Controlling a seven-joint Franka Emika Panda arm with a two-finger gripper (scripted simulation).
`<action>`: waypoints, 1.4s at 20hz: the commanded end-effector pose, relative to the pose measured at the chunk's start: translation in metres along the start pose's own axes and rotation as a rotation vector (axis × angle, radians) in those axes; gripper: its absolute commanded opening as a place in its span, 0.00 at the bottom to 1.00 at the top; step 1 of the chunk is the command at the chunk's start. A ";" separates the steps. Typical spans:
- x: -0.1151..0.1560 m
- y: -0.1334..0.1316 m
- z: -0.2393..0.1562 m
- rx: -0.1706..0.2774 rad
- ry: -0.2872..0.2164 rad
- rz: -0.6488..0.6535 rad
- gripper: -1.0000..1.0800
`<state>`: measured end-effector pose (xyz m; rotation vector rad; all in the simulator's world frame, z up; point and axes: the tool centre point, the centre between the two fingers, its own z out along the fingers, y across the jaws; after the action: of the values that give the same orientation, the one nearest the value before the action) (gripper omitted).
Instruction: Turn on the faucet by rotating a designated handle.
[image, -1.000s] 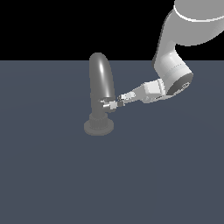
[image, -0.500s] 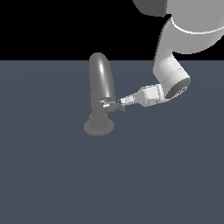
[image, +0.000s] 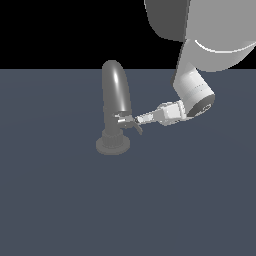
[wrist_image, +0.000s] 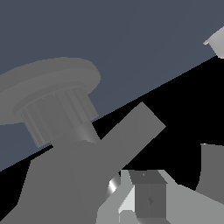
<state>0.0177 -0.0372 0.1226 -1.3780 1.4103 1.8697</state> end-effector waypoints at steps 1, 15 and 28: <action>0.013 -0.011 0.000 0.014 -0.002 0.011 0.00; 0.040 -0.036 0.000 0.018 -0.011 0.038 0.00; 0.059 -0.052 0.000 0.020 -0.017 0.056 0.00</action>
<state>0.0323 -0.0371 0.0904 -1.3752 1.4001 1.9167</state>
